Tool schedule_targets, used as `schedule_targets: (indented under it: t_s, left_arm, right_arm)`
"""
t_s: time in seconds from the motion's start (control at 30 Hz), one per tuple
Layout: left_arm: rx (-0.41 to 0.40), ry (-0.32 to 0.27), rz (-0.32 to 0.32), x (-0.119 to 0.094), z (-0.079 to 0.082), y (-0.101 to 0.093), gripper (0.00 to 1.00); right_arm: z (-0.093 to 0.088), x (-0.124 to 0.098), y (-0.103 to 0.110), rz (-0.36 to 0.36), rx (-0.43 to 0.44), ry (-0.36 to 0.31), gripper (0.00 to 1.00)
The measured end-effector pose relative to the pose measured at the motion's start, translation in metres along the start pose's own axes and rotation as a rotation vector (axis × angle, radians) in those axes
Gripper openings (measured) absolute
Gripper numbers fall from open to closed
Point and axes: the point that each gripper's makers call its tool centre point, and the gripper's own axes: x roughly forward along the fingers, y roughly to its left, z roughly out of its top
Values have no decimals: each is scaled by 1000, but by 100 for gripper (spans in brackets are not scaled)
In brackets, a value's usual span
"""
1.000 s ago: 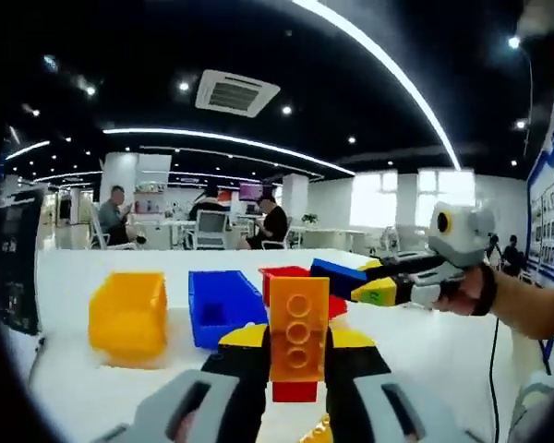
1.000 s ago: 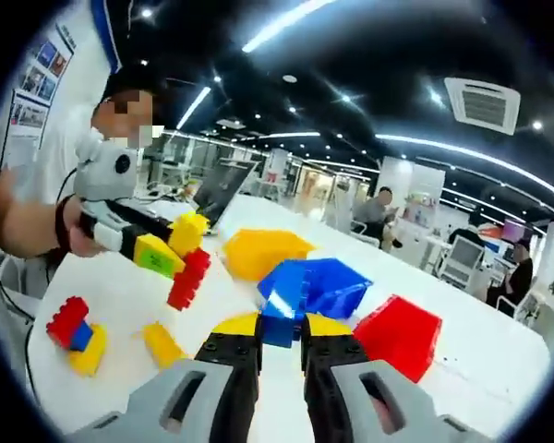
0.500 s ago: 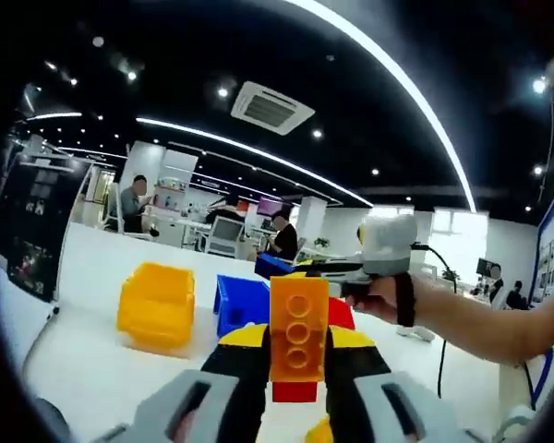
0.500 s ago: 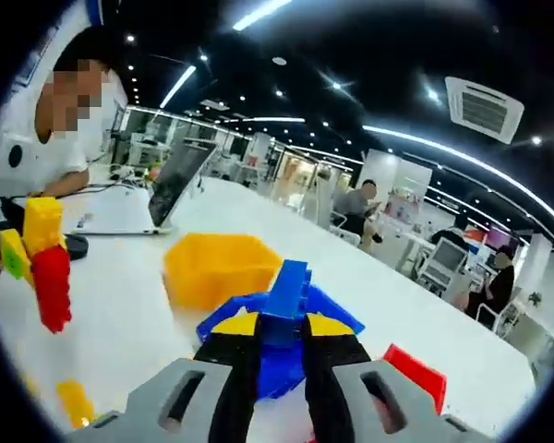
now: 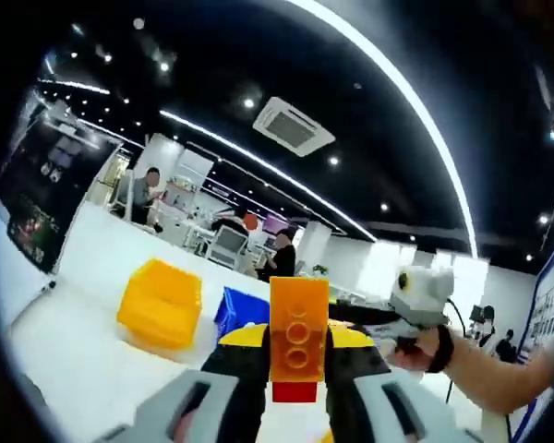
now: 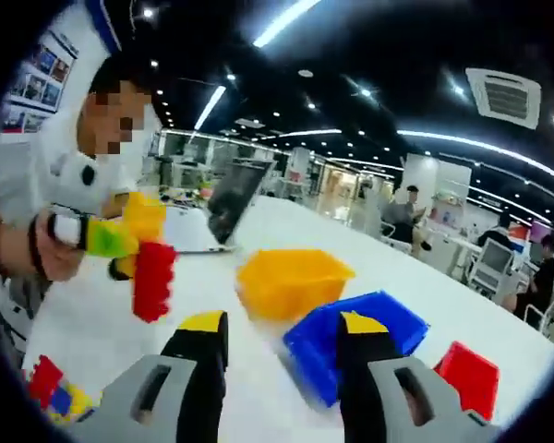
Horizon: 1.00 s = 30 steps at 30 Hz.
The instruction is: Take apart the toy blocks one by one and place each separated block into its matching bin, sorting the blocks by their type until all the connected pieces are disassembled and separated into the correct bins
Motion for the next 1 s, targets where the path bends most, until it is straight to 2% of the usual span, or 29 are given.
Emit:
schedule_targets:
  t_s: [0.07, 0.2, 0.33, 0.47, 0.6, 0.63, 0.67, 0.7, 0.83, 0.9, 1.0]
  left_arm:
    - [-28, -18, 1, 3, 2, 5, 24]
    - [-63, -36, -29, 9, 4, -1, 24]
    - [-56, -35, -55, 13, 3, -13, 24]
    - [-63, -25, -64, 12, 0, -15, 24]
    - [-84, -24, -68, 11, -3, -14, 24]
    - [-90, -24, -67, 11, -4, -13, 24]
    - [-93, -22, -65, 11, -5, -13, 24]
    - [-93, -16, -61, 10, -7, -14, 24]
    - [-97, 14, -47, 13, -14, -16, 24]
    - [-100, 48, -52, 14, -21, -18, 23]
    - [-76, 102, -58, 13, -31, -23, 23]
  right_arm:
    - [2, -1, 32, 72, 7, -9, 45]
    - [0, 11, 49, 90, 72, -8, 42]
    - [4, 20, 47, 90, 148, -38, 39]
    - [2, 22, 38, 46, 111, -27, 37]
    - [2, 22, 44, 74, 131, -29, 32]
    - [0, 21, 46, 79, 119, -21, 23]
    - [1, 20, 48, 70, 111, -20, 21]
    - [-1, 19, 44, 50, 61, -11, 19]
    - [-5, 15, 42, 19, -20, 17, 18]
    - [-9, 12, 40, 3, -72, 45, 18]
    - [-11, 8, 35, -39, -231, 85, 17]
